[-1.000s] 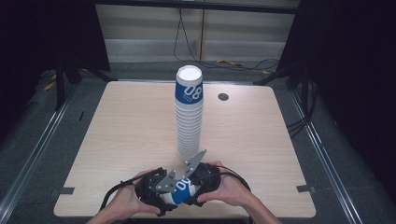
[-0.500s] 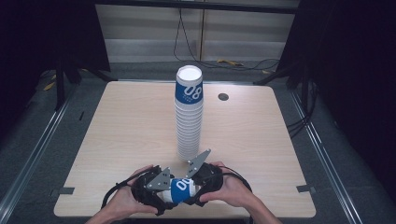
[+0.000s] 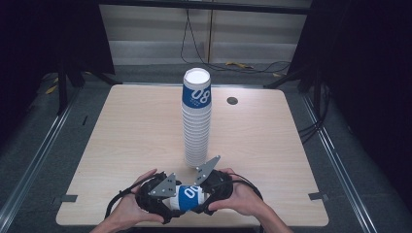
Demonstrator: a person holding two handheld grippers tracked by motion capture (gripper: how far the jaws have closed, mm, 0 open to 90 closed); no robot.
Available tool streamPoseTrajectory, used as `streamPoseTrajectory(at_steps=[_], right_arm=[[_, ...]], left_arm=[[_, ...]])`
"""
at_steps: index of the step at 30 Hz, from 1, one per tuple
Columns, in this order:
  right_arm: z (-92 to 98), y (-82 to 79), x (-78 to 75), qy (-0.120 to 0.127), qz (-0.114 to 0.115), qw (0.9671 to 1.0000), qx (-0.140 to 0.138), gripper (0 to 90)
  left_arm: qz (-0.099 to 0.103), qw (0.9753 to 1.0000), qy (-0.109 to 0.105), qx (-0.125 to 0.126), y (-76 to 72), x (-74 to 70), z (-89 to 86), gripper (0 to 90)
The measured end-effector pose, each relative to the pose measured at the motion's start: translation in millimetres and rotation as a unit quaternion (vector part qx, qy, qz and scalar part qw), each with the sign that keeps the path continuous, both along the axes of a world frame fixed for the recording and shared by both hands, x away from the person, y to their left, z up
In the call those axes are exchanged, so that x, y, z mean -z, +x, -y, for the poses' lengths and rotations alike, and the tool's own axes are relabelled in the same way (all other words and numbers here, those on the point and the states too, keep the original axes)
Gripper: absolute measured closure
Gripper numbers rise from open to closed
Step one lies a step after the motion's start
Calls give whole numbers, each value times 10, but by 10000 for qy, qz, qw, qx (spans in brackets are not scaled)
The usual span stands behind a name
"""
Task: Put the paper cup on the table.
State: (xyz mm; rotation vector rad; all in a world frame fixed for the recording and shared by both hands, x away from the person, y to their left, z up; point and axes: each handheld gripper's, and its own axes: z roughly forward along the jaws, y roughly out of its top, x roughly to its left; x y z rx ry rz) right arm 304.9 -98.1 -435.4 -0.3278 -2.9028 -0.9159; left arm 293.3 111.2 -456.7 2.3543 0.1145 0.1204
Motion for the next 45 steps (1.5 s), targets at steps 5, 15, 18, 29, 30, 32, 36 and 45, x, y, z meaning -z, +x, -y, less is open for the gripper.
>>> streamPoseTrajectory(at_steps=[5, 15, 18, 29, 30, 32, 36, 45], right_arm=[[3, 7, 20, -40, 14, 10000, 38, 283], [70, 11, 24, 178, 95, 9995, 243, 281], [105, 9, 16, 327, 144, 9987, 361, 281], [217, -23, 113, 983, 226, 9917, 796, 280], [225, -30, 122, 1026, 197, 9909, 846, 280], [239, -35, 135, 1120, 225, 9893, 911, 279], [263, -41, 164, 1424, 259, 9845, 995, 278], [302, -64, 253, 2046, 255, 9714, 1175, 277]], left_arm=[[8, 9997, -236, -51, 2, -34, -32, 149], [-54, 9954, -914, -282, 24, -133, -145, 158], [-12, 9929, -1143, -343, 26, -162, -181, 156], [-305, 9749, -2089, -703, 91, -197, -329, 158], [-345, 9726, -2175, -746, 97, -196, -341, 158], [-342, 9688, -2303, -853, 111, -194, -362, 157], [-336, 9655, -2403, -943, 122, -191, -388, 156], [-400, 9614, -2535, -991, 124, -185, -418, 157]])
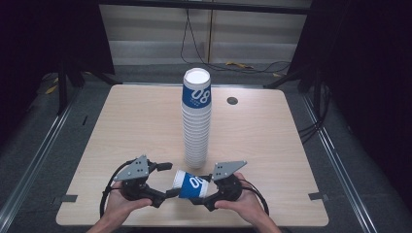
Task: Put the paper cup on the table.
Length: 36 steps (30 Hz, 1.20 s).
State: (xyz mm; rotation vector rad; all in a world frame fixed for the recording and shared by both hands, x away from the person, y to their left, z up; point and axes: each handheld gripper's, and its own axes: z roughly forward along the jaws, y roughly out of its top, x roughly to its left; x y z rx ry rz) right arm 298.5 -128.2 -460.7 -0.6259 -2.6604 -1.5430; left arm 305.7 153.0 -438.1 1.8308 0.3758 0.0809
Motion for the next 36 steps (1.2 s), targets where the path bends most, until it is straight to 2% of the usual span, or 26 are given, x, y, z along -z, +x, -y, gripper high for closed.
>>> streamPoseTrajectory(at_steps=[5, 8, 11, 13, 18, 21, 28, 32, 36], right_arm=[[7, -16, 44, 195, -12, 9998, 96, 277], [11, -26, 54, 293, -23, 9995, 121, 277], [17, -31, 54, 533, 21, 9985, 119, 277], [16, -33, 58, 697, 2, 9974, 157, 277], [15, -52, 84, 982, 127, 9948, 225, 277], [21, -61, 105, 1118, 160, 9933, 246, 277], [2, -78, 122, 1383, 246, 9898, 223, 279], [-3, -83, 121, 1522, 268, 9878, 194, 279], [-10, -91, 117, 1613, 319, 9862, 202, 279]], left_arm=[[-50, 9999, -102, -43, 3, -3, -23, 156], [-2, 9999, -118, -60, 7, -4, -30, 156], [6, 9997, -250, -55, 13, -15, -19, 156], [11, 9997, -253, -45, 18, -35, -5, 156], [-70, 9993, -305, -197, 54, -56, 21, 156], [-116, 9996, -247, -61, 71, -54, 25, 154], [-185, 9991, -354, 112, 73, -48, 24, 148], [-201, 9992, -340, 53, 80, -40, 23, 89], [-298, 9991, -303, 36, 93, -23, 32, 15]])
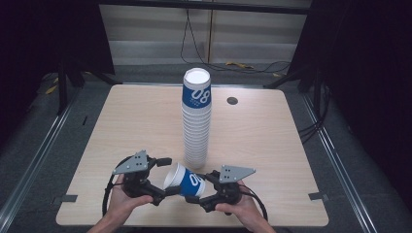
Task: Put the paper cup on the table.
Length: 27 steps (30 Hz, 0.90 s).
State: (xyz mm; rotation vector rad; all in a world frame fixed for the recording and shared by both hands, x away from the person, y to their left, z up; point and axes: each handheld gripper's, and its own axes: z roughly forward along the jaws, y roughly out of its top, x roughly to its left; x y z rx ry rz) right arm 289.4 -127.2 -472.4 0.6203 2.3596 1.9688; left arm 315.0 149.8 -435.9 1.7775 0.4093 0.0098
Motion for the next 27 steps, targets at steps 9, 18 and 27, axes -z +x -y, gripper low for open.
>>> streamPoseTrajectory(at_steps=[9, 18, 27], right_arm=[[-10, -3, -9, 217, 58, 9997, 41, 279], [-35, -12, -17, 292, 113, 9995, 66, 278], [-46, -6, -14, 232, 136, 9996, 29, 275]], left_arm=[[-125, 9996, -169, 185, 5, 21, 12, 69], [-421, 9976, -436, 347, 43, 70, 9, 99], [-624, 9959, -496, 437, 75, 71, 8, 128]])
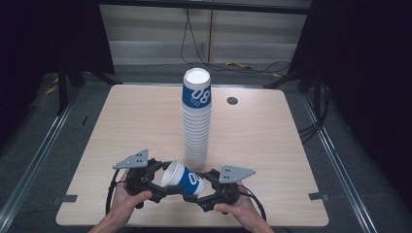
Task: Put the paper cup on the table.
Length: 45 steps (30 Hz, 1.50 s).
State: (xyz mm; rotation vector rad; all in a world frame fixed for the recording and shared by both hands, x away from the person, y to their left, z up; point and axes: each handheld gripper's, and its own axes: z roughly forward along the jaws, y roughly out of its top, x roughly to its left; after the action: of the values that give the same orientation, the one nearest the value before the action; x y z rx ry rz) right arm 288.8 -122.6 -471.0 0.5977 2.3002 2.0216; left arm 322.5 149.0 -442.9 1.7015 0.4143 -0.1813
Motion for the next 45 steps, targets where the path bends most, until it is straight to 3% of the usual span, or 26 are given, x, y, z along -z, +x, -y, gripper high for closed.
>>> streamPoseTrajectory(at_steps=[8, 14, 18, 23, 26, 30, 34, 39, 45], right_arm=[[-12, 9, -4, -78, 48, 9999, -54, 262], [-35, 31, 17, -276, 9, 9996, -8, 152], [-38, 42, 42, -387, -227, 9990, 26, 135], [-7, 54, 45, -464, -364, 9982, 147, 135], [19, 62, 38, -592, -443, 9971, 165, 135], [73, 73, 28, -746, -365, 9960, 338, 135], [171, 109, 4, -714, -403, 9954, 501, 135], [307, 125, -42, -889, -460, 9919, 779, 135], [422, 144, -71, -893, -295, 9893, 1111, 135]], left_arm=[[33, 9999, 19, 114, 19, -29, -18, 163], [152, 9997, 151, 129, 23, -44, 7, 182], [229, 9995, 208, 80, 31, -70, 1, 182], [279, 9994, 193, 64, 45, -105, -24, 182], [332, 9990, 290, -10, 67, -131, -75, 181], [390, 9982, 435, -152, 86, -144, -119, 181], [405, 9976, 498, -246, 107, -153, -156, 180], [482, 9963, 643, -301, 126, -193, -214, 178], [499, 9946, 760, -497, 160, -230, -288, 178]])
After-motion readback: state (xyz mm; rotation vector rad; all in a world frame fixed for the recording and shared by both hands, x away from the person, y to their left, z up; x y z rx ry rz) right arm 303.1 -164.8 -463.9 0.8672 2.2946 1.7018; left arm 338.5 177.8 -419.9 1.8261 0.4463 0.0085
